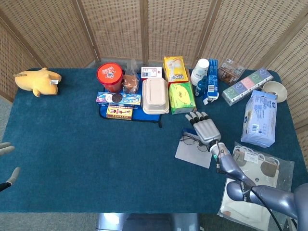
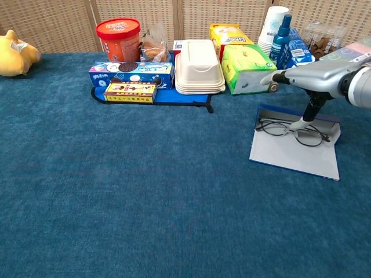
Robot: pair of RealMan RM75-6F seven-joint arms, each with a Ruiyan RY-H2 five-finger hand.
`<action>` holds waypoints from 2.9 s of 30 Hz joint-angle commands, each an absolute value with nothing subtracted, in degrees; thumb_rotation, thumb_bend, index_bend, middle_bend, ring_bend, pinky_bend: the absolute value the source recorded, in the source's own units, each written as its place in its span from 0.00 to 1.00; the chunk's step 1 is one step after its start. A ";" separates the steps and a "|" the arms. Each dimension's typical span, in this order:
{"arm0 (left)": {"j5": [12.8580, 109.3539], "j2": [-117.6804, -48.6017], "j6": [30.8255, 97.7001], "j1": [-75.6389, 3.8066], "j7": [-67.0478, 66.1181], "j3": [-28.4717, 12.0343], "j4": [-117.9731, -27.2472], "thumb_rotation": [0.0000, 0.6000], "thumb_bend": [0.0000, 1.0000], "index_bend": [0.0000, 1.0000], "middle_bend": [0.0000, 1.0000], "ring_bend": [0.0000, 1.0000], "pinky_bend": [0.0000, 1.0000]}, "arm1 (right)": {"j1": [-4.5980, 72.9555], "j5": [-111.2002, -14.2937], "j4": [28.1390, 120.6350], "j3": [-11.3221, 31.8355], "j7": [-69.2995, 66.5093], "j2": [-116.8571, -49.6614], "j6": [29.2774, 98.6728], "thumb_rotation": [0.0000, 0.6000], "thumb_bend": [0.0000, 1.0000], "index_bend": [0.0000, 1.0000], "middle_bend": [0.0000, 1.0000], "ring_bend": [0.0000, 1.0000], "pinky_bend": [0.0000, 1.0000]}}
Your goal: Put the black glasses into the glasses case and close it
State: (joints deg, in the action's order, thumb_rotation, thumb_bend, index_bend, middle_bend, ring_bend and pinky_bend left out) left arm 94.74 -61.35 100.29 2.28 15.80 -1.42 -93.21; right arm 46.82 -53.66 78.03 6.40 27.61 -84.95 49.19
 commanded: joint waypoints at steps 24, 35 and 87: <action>95.25 -61.60 100.15 1.93 15.73 -1.58 -93.16 1.00 0.30 0.27 0.25 0.14 0.00 | 46.47 -51.44 85.61 6.66 31.76 -80.04 51.10 1.00 0.21 0.00 0.00 0.00 0.11; 95.17 -62.29 99.72 1.83 16.70 -1.33 -92.20 1.00 0.30 0.27 0.25 0.14 0.00 | 46.68 -47.12 98.42 7.89 30.24 -72.80 49.95 1.00 0.26 0.00 0.11 0.02 0.12; 95.15 -63.30 98.97 1.53 17.63 -0.66 -90.78 1.00 0.30 0.27 0.25 0.14 0.00 | 58.03 -30.17 97.77 -0.72 27.86 -69.61 40.57 0.61 0.29 0.17 0.26 0.13 0.15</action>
